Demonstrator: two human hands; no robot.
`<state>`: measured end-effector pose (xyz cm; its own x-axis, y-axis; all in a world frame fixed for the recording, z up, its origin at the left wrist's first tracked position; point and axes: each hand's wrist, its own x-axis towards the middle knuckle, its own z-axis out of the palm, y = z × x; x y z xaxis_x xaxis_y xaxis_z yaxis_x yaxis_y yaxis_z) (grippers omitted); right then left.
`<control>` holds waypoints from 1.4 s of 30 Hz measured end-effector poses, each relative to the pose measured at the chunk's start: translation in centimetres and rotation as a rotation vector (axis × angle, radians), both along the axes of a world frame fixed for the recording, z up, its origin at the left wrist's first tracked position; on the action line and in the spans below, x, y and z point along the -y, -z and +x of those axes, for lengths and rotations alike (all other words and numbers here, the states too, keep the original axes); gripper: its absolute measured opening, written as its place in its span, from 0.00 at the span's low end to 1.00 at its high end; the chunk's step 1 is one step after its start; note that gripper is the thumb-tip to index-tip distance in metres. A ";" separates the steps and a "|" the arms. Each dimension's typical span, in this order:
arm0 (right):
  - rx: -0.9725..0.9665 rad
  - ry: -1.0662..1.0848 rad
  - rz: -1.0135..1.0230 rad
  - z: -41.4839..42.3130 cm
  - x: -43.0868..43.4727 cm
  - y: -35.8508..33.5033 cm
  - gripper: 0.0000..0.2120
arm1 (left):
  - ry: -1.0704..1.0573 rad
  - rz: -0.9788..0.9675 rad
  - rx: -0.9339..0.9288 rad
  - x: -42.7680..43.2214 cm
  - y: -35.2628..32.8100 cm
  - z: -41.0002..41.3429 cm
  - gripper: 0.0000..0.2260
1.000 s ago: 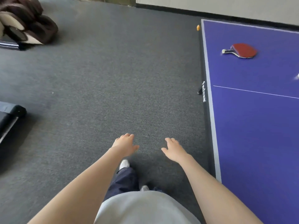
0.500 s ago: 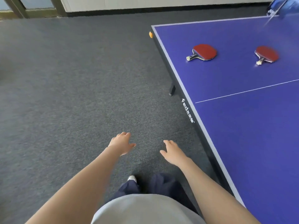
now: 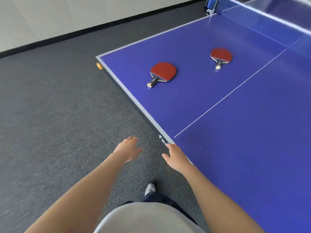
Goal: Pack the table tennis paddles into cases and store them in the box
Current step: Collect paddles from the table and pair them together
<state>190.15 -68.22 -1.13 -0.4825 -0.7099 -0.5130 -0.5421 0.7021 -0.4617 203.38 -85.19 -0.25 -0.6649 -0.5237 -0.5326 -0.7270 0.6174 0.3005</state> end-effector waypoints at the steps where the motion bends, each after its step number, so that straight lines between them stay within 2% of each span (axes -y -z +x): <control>1: -0.009 0.015 -0.017 -1.2 0.6 -0.1 0.25 | 0.015 -0.008 -0.024 0.8 -0.2 -1.6 0.27; 8: 0.023 0.272 -0.108 -8.3 3.6 -0.4 0.24 | 0.047 0.004 -0.175 5.6 -1.3 -10.4 0.27; 14: -0.003 0.521 -0.178 -14.2 6.8 0.2 0.24 | -0.044 0.002 -0.305 11.5 -0.4 -17.0 0.27; 22: -0.081 0.827 -0.253 -22.7 11.6 0.0 0.23 | -0.124 0.020 -0.296 19.7 1.8 -25.0 0.31; 31: -0.152 0.918 -0.296 -33.6 15.2 0.0 0.24 | -0.196 -0.006 -0.231 22.4 4.3 -30.2 0.32; 37: -0.235 1.010 -0.346 -41.8 16.8 1.4 0.24 | -0.381 -0.059 -0.293 22.1 6.4 -33.0 0.21; 42: -0.356 1.083 -0.357 -49.2 17.6 3.3 0.24 | -0.570 0.009 -0.432 21.3 7.6 -35.3 0.11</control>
